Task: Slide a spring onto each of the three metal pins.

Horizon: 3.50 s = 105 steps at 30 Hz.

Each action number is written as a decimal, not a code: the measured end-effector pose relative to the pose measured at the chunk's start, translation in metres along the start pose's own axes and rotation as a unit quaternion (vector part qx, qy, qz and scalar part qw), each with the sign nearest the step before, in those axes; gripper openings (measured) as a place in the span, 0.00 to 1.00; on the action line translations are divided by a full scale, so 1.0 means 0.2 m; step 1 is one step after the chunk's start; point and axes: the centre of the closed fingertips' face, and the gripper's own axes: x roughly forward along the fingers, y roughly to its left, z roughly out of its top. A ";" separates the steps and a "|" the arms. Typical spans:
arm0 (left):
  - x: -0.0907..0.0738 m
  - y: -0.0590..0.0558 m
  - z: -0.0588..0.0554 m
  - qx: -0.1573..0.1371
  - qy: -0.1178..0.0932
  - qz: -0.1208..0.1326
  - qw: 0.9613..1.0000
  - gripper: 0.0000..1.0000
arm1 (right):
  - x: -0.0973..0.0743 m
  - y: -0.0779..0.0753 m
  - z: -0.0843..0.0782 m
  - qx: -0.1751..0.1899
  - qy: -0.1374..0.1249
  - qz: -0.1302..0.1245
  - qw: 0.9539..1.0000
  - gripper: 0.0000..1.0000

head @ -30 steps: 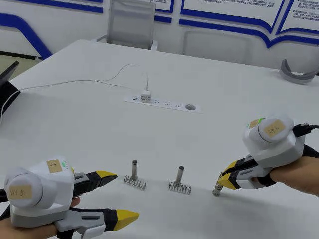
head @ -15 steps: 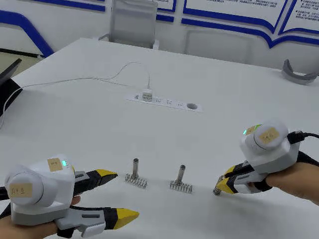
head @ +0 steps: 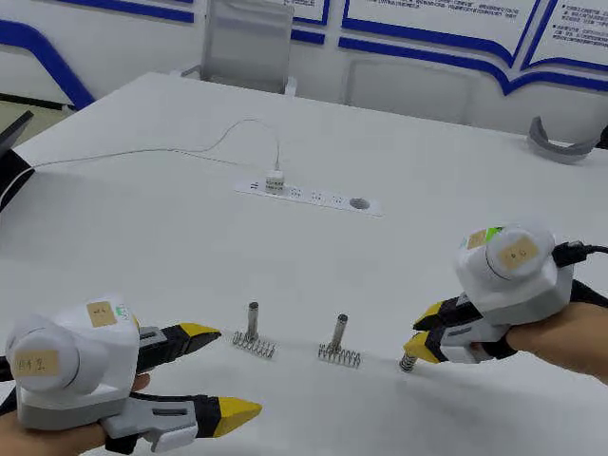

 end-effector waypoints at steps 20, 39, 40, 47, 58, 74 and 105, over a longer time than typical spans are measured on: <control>-0.01 0.00 0.00 0.002 0.004 0.002 1.000 0.61 | 0.28 0.15 0.07 -0.068 0.031 0.072 0.995 0.16; 0.00 -0.03 0.00 0.004 0.007 -0.004 1.000 0.60 | 0.37 0.16 0.00 -0.085 0.080 0.098 0.988 0.12; 0.00 -0.04 0.00 0.004 0.006 -0.005 1.000 0.60 | 0.38 0.16 0.00 -0.084 0.083 0.099 0.988 0.12; 0.00 -0.06 0.02 0.007 0.006 -0.010 1.000 0.60 | 0.35 0.19 0.01 -0.081 0.079 0.101 0.988 0.12; 0.07 -0.12 0.06 0.026 0.006 -0.035 0.999 0.57 | 0.20 0.33 0.06 -0.126 0.069 0.119 0.983 0.12; 0.19 -0.29 0.14 0.084 0.002 -0.094 0.992 0.41 | 0.07 0.50 0.17 -0.189 0.056 0.147 0.969 0.12; 0.19 -0.33 0.15 0.120 -0.003 -0.112 0.986 0.12 | -0.07 0.61 0.39 -0.223 0.003 0.159 0.962 0.12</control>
